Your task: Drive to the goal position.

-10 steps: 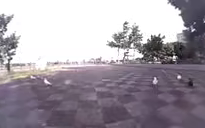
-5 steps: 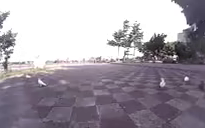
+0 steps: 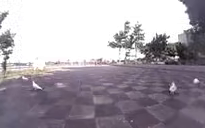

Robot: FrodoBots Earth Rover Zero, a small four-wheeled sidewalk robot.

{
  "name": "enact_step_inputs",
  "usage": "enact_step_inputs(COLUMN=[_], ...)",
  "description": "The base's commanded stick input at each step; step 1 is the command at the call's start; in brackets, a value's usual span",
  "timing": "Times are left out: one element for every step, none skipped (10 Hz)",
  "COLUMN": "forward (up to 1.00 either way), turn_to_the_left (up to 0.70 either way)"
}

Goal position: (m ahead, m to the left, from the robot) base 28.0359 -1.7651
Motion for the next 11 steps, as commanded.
enact_step_inputs(forward=[0.70,0.70,0.70,0.70,0.70,0.70,0.70,0.70,0.70,0.70,0.70], turn_to_the_left=[0.01,0.01,0.01,0.01,0.01,0.16,0.33,0.36,0.36,0.36,0.31])
